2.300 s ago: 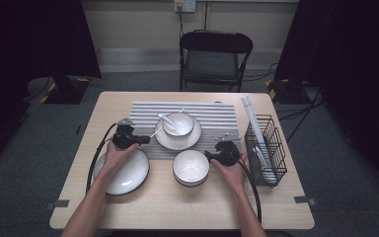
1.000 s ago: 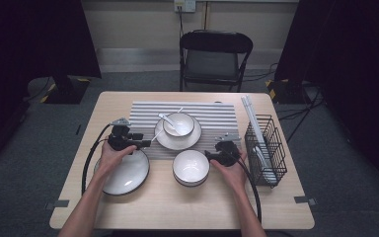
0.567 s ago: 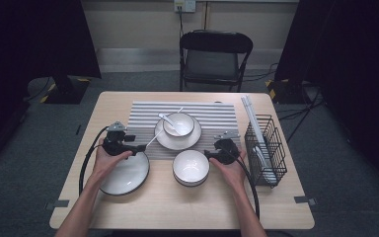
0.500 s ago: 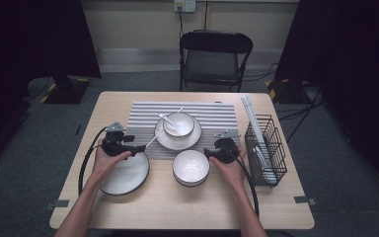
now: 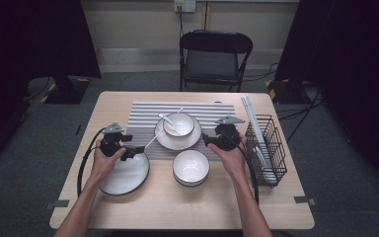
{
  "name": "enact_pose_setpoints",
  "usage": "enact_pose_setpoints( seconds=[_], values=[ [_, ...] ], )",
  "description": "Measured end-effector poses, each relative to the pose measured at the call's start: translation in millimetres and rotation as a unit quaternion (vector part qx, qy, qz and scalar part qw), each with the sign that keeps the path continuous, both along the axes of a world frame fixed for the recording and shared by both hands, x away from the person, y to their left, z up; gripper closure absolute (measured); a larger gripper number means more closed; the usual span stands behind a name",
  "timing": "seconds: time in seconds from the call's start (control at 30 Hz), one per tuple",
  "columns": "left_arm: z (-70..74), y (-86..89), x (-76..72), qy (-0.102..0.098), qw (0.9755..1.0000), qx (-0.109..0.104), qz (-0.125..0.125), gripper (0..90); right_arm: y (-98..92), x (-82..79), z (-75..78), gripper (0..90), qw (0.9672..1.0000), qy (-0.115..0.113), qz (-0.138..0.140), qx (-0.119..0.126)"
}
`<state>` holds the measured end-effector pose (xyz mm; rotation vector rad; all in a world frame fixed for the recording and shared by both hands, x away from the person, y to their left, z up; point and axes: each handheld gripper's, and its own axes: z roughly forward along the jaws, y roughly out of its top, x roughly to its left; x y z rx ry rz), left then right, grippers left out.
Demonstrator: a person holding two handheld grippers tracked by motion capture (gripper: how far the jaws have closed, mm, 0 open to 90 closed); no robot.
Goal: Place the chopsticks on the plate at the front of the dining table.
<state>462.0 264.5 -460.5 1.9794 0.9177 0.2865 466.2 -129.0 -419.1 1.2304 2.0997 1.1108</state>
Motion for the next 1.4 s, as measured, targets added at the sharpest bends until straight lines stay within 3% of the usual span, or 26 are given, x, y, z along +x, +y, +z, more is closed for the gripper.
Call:
enact_pose_setpoints(
  seconds=[0.1,0.23,0.37,0.5,0.97,1.4],
  values=[
    [0.2,1.0,-0.5,-0.002,1.0,-0.003,-0.001,16.3,-4.1,1.6,21.5,31.9,0.9999,-0.016,0.001,0.005],
    [1.1,1.9,-0.9,-0.003,1.0,-0.001,0.001,16.5,-9.8,2.8,34.7,32.2,0.9997,-0.023,-0.001,0.004],
    [0.0,1.7,-0.2,0.0,1.0,0.004,0.004,16.8,-25.1,5.7,58.0,34.5,0.9991,-0.04,-0.013,0.004],
    [-0.1,1.6,-0.2,-0.001,1.0,0.004,0.004,16.9,-41.8,9.0,69.0,36.1,0.9987,-0.044,-0.025,0.002],
    [-2.9,1.0,1.5,0.004,1.0,0.008,0.004,17.8,-81.1,19.1,73.9,41.1,0.9981,-0.031,-0.053,-0.006],
    [-3.1,1.7,1.9,0.005,0.9999,0.008,0.007,18.2,-89.0,23.0,64.0,49.9,0.9971,-0.028,-0.071,-0.008]
  ],
)
